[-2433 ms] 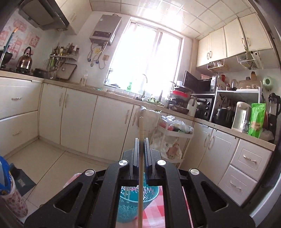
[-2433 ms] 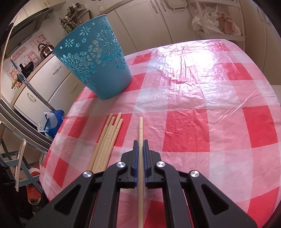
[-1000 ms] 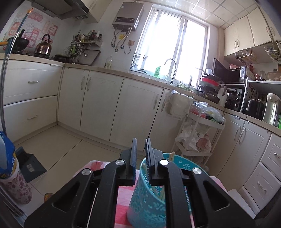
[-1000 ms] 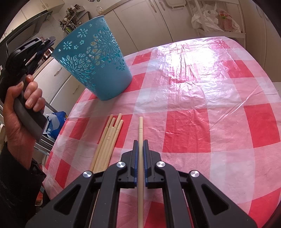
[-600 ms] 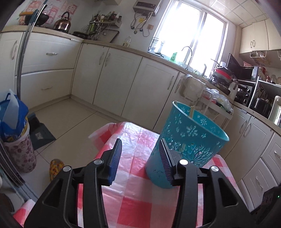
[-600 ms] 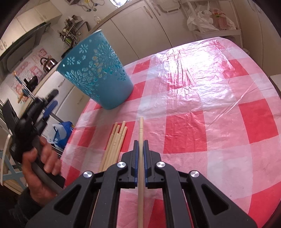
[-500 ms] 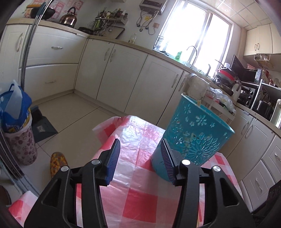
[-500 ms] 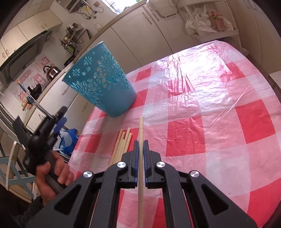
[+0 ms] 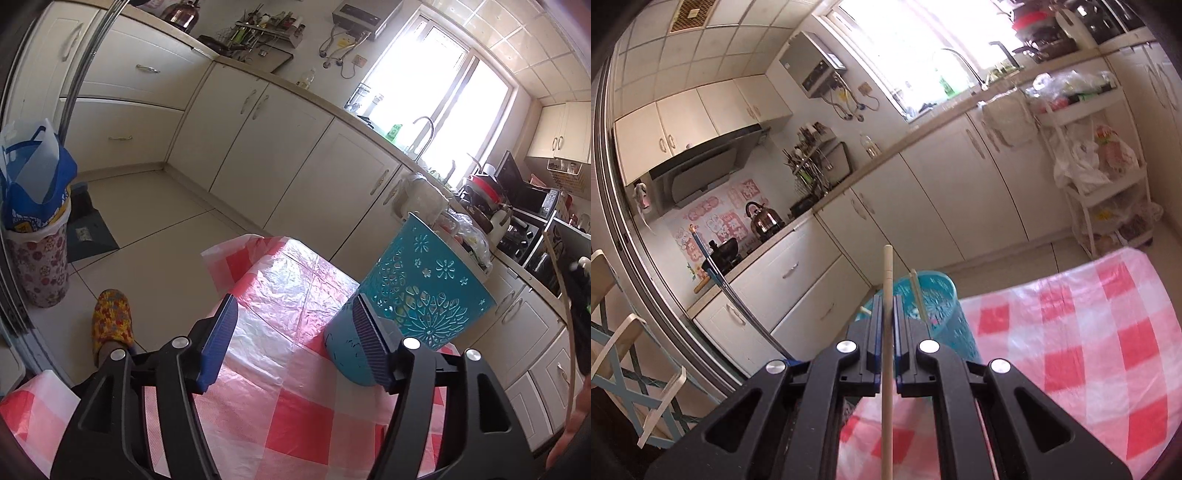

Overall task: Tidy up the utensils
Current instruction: 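Carry the right gripper's chopstick over the bin and open the right gripper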

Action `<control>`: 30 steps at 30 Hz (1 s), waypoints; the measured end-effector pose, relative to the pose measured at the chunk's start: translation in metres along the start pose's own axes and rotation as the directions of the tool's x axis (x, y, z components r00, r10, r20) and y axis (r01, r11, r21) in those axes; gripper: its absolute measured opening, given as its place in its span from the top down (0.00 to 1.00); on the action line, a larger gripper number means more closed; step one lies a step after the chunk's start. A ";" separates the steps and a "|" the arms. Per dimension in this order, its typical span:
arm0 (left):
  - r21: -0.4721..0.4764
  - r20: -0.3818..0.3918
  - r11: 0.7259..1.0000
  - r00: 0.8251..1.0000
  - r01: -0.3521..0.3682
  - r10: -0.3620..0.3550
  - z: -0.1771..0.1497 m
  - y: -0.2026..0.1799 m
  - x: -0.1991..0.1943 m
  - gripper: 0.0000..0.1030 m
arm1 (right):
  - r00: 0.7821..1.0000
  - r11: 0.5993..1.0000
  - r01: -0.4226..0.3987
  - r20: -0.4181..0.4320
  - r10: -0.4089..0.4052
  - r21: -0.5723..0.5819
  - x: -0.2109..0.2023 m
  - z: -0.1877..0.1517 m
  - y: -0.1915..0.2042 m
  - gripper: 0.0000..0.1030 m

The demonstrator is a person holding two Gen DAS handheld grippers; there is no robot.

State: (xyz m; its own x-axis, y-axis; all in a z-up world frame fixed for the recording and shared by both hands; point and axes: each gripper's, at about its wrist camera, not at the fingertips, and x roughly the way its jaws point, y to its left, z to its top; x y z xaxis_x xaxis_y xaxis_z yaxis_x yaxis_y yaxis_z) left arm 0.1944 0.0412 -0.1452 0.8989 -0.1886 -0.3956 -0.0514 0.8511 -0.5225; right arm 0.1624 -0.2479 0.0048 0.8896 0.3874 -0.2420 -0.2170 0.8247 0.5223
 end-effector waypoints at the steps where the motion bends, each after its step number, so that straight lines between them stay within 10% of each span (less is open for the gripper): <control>1: -0.001 0.002 1.000 1.000 0.002 -0.002 0.000 0.000 0.000 0.40 | 1.000 1.000 0.006 0.019 -0.006 -0.016 0.010 0.010 0.006 0.94; 14: 0.013 0.015 0.999 0.999 0.029 -0.029 -0.001 -0.006 -0.004 0.37 | 0.974 0.971 0.224 0.050 -0.221 -0.083 0.140 0.062 0.006 0.94; 30: 0.008 0.000 1.000 1.000 0.021 -0.021 -0.001 -0.005 -0.002 0.33 | 0.983 0.979 0.183 -0.009 -0.184 -0.091 0.097 0.043 0.001 0.80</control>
State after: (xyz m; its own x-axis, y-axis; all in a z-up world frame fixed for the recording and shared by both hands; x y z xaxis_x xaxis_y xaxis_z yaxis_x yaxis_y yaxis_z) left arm 0.1929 0.0366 -0.1425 0.8998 -0.2059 -0.3846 -0.0295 0.8509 -0.5246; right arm 0.2658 -0.2267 0.0167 0.9107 0.2322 -0.3416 -0.0864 0.9157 0.3924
